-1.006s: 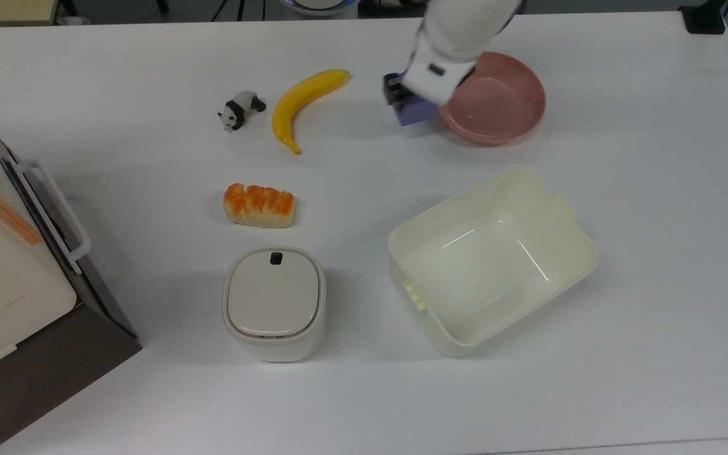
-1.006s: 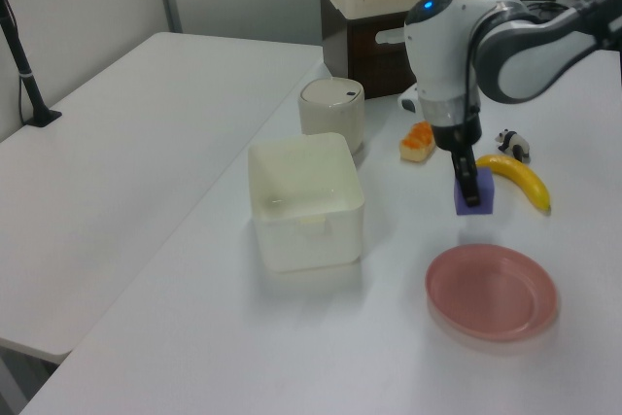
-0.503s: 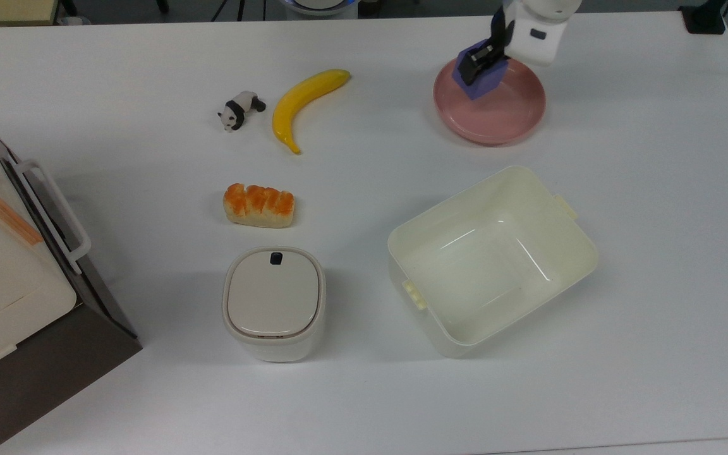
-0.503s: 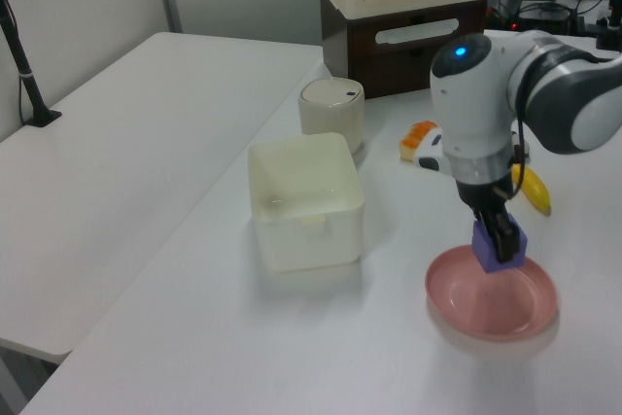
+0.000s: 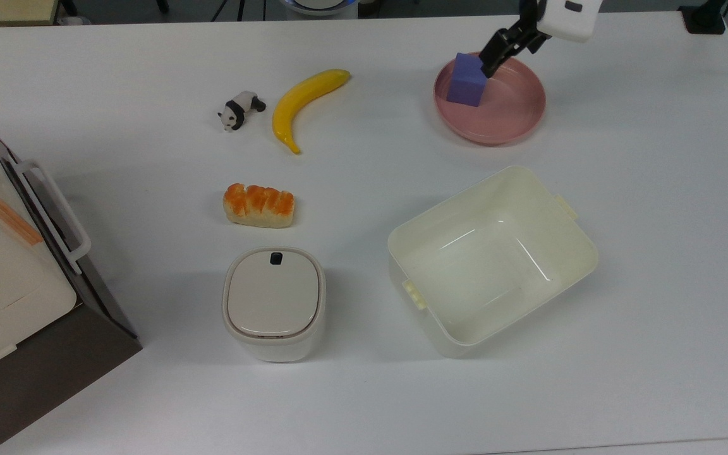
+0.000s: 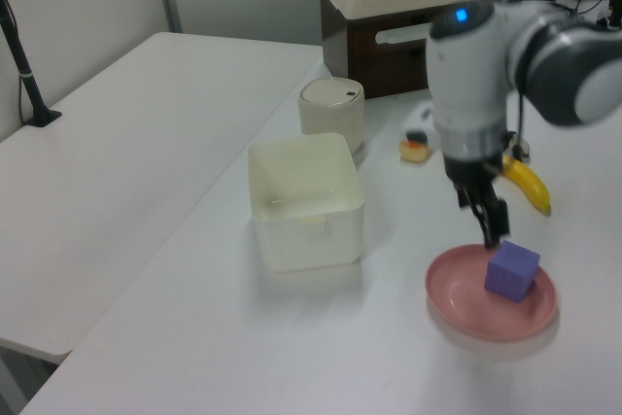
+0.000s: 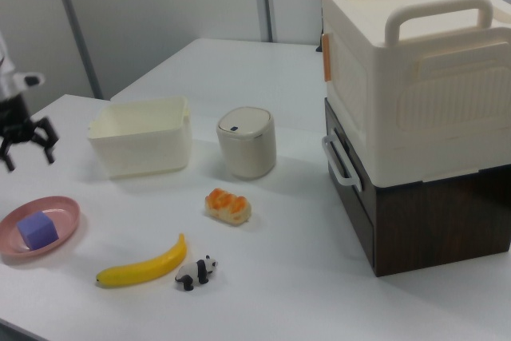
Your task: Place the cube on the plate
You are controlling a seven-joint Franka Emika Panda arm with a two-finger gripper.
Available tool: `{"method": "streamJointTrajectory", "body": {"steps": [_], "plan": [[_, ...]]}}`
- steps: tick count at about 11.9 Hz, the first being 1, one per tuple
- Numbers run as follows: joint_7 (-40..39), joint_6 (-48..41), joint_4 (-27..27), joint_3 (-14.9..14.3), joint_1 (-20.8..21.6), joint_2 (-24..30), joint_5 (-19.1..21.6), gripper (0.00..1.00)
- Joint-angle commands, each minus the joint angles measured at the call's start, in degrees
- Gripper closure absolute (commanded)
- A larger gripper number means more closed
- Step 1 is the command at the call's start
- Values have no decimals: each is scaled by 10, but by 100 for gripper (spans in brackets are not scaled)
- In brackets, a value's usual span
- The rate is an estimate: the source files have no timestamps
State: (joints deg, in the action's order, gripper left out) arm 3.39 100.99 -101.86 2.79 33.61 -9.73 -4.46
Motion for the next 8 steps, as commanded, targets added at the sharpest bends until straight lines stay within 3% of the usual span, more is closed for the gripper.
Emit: {"method": "streamJointTrajectory", "body": {"steps": [1, 6, 8], "plan": [[-7, -47, 78, -12, -90, 7, -3, 0], [38, -61, 82, -16, -265, 73, -1, 0], [28, -104, 81, -16, -301, 100, 0, 0]]}}
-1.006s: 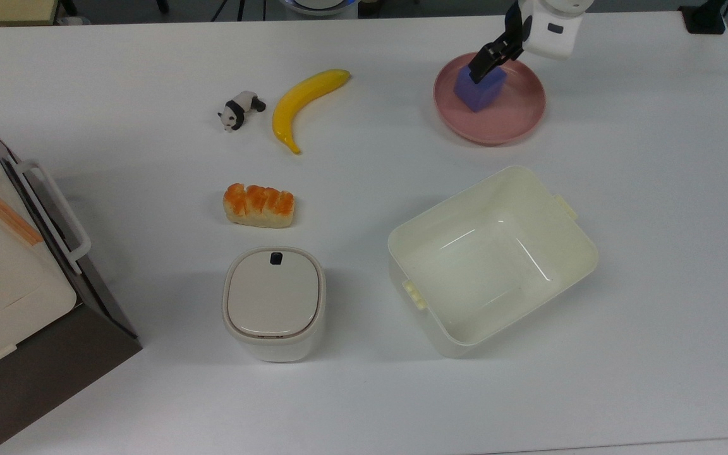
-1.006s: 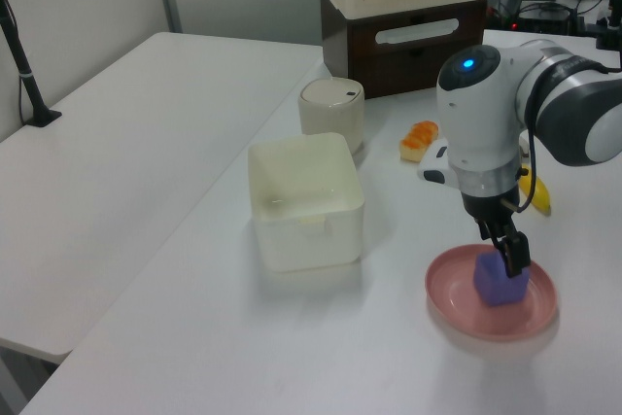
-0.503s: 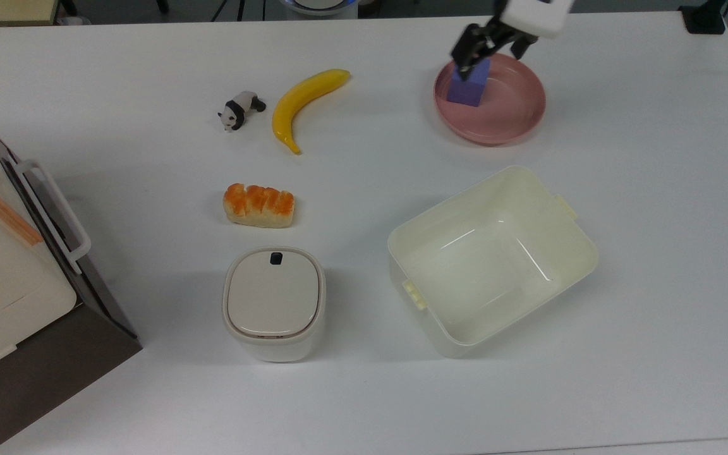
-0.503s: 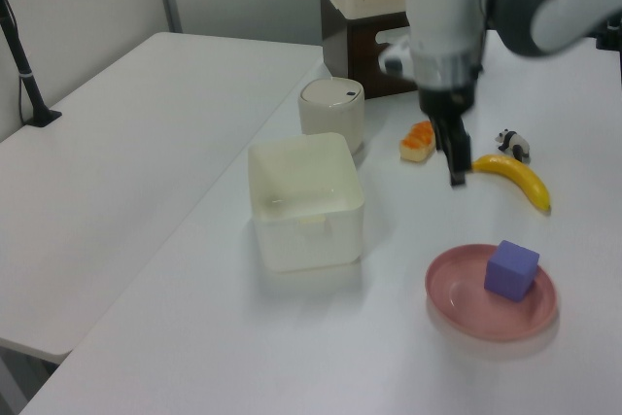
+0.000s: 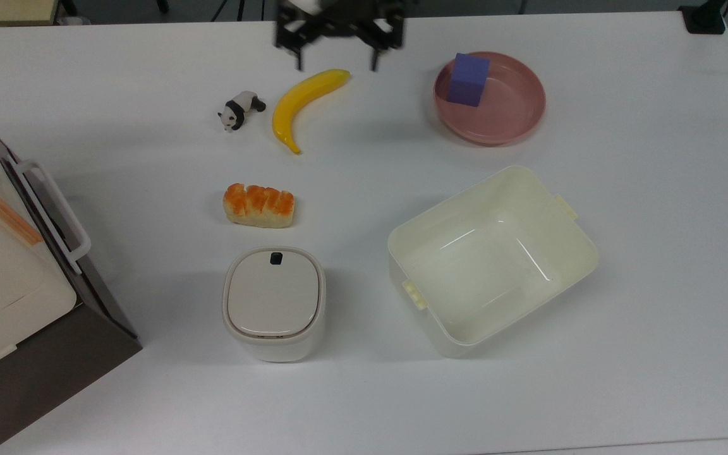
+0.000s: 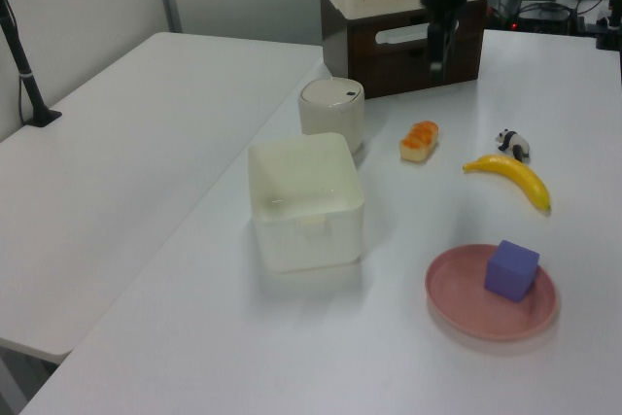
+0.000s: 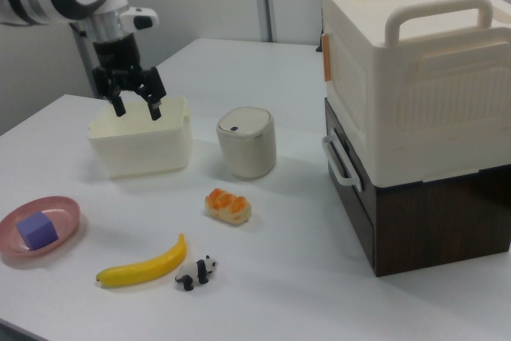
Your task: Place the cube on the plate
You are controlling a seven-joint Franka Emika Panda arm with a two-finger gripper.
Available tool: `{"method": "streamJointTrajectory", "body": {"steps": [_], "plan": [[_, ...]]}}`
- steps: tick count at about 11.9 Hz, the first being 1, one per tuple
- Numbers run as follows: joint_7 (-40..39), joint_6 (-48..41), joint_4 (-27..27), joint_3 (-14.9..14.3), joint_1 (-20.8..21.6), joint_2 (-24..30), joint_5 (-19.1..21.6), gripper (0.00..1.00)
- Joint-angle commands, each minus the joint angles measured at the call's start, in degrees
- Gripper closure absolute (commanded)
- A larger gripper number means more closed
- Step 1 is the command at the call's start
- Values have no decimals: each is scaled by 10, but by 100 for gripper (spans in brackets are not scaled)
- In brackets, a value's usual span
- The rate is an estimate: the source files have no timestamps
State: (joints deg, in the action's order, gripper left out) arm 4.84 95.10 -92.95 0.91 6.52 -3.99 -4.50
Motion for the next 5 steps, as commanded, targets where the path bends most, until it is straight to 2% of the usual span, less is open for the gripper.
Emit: {"method": "streamJointTrajectory", "body": {"steps": [1, 5], "plan": [[-5, -46, -10, 5, -49, 48, 4, 0], [-23, -46, -14, 4, -53, 50, 4, 0]]}}
